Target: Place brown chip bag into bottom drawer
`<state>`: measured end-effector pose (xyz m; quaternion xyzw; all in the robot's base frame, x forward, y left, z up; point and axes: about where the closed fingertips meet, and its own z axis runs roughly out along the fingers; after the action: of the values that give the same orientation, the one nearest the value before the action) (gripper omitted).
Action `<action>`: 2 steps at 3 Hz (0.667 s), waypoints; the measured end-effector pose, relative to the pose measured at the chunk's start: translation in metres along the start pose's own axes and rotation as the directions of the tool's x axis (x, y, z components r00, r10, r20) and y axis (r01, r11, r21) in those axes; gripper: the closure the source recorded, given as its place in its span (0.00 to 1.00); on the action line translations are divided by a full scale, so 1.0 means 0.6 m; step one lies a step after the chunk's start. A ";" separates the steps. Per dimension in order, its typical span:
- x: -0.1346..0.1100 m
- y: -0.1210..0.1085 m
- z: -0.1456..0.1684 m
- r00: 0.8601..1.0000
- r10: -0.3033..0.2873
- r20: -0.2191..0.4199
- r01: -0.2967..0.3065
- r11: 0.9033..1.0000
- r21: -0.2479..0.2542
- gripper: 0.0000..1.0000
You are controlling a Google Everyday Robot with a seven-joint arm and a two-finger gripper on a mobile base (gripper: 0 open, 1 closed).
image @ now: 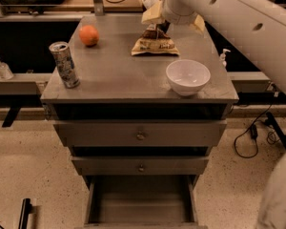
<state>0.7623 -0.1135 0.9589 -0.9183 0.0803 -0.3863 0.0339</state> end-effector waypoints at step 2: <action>0.027 -0.053 0.139 1.000 0.002 -0.023 -0.002 1.000 0.022 0.00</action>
Offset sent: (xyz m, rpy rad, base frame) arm 0.1186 0.0458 -0.0600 0.0422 -0.0548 0.0034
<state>0.8370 -0.0851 0.9163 -0.9133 0.0773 -0.3974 0.0433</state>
